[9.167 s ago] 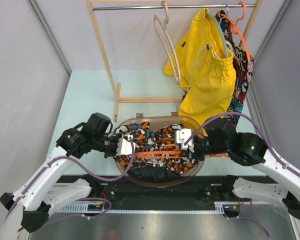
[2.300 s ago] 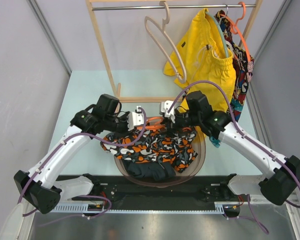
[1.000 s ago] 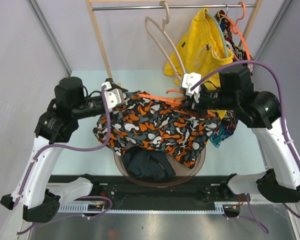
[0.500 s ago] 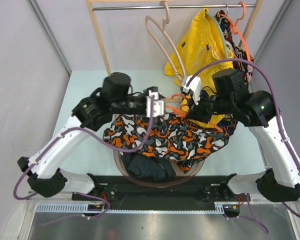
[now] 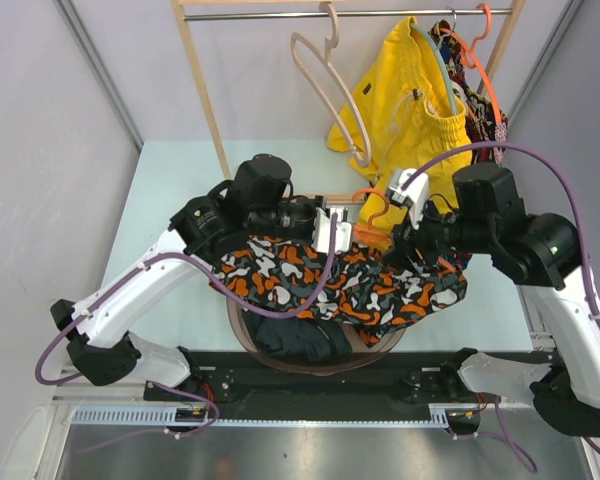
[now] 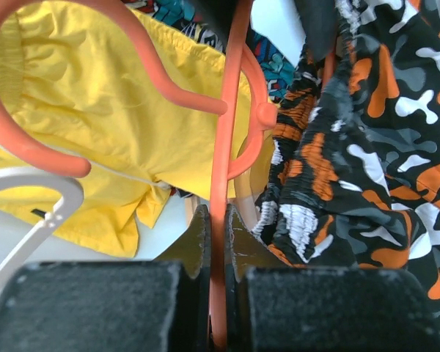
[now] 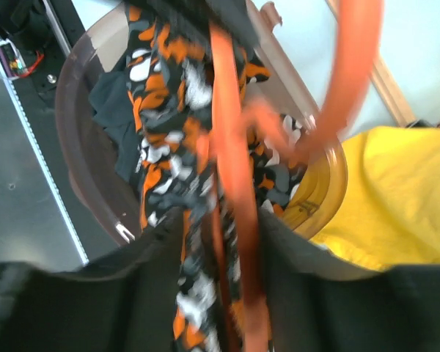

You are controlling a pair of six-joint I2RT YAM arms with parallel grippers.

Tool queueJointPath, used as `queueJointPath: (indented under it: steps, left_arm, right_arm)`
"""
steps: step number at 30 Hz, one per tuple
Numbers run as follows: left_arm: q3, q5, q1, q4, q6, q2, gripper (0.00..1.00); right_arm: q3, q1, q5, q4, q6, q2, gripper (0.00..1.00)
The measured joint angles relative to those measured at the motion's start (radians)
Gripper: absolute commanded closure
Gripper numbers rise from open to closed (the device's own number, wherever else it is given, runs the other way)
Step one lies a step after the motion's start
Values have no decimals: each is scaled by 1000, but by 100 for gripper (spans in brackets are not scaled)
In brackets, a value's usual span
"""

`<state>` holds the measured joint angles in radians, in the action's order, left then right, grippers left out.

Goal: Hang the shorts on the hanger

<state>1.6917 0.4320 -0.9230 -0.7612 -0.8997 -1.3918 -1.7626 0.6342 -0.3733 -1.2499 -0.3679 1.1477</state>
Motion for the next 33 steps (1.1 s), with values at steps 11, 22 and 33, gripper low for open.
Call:
queueJointPath:
  steps: [11, 22, 33]
  left_arm:
    - [-11, 24, 18, -13, 0, 14, 70]
    - [-12, 42, 133, 2, 62, 50, 58]
    - [-9, 42, 158, 21, 71, 48, 35]
  right_arm:
    - [94, -89, -71, 23, 15, -84, 100]
    - [111, -122, -72, 53, 19, -137, 100]
    - [110, -122, -38, 53, 21, -158, 100]
